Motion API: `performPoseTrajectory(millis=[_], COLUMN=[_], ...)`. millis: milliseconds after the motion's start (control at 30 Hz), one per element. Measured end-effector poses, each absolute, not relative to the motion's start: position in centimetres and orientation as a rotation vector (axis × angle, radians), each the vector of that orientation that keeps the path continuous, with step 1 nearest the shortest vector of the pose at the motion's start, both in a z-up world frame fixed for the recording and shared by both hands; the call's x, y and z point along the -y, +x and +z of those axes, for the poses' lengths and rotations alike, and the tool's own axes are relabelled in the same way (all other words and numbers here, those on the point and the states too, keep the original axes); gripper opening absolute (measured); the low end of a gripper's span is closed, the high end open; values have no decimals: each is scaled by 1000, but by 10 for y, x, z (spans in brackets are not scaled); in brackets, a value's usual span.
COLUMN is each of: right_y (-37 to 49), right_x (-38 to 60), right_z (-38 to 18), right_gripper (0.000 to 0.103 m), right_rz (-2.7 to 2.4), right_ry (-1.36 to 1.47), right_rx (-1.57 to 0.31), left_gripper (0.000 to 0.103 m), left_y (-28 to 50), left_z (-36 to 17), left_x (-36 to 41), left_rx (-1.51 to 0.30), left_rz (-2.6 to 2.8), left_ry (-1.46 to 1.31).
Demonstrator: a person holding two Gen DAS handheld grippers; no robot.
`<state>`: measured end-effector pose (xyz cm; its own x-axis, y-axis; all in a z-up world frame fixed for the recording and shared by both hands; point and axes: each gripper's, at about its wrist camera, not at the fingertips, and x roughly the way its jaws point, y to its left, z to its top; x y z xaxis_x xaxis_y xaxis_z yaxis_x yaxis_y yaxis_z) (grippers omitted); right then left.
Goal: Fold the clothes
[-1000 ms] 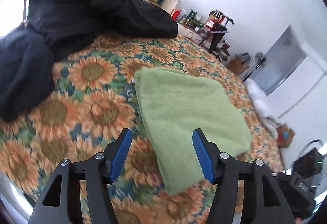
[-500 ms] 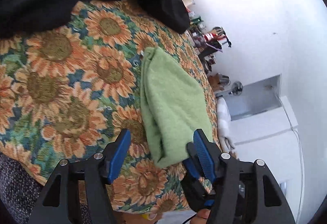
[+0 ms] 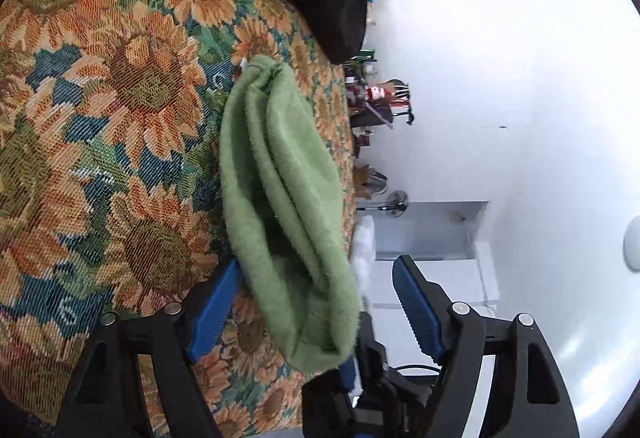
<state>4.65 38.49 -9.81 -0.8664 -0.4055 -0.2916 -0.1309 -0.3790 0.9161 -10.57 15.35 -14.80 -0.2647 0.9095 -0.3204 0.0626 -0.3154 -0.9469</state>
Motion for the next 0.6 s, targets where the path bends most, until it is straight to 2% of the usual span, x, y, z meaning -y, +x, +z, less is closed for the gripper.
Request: performPoseTrajectory(millis=[100,167,200,233,267,300,333,433,467,600], right_y=[54,63,69,79,89,96,104,115,113,87], right_x=[-386,-387,-388,-391,-396,-403,-411,-436,-443,-457], right_z=[-98,-98,-98,-99,-101,-106,-111,-126,-128,-123], right_gripper=[12,19,36,53,60,69,69,65,66,73], right_rz=[-2363,-2425,-2462,-2505,-2526,-2523,-2519,-2438,-2409,-2440], right_ry=[713,764,788,805,816,829,843,794,779,860], right_rx=[1639,1597,1573,1549,1558,1602,1646,1848,1896,1902], left_gripper=[78,75,68,46,26,16,13,13,13,13], left_y=[-111,-115,-115,-117,-118,-119,-118,-115,-115,-115], left_z=[-140,-132,-128,-123,-117,-112,-109,-102,-100,-90], left_x=[-173,-185,-185,-187,-189,-192,-192,-190,-191,-195], left_rx=[1156,1110,1124,1077,1023,968,958,989,995,1003], left_rz=[1660,1675,1692,1737,1783,1829,1826,1778,1769,1751], left_ry=[-1353,-1360,-1340,-1362,-1387,-1411,-1403,-1371,-1374,-1374])
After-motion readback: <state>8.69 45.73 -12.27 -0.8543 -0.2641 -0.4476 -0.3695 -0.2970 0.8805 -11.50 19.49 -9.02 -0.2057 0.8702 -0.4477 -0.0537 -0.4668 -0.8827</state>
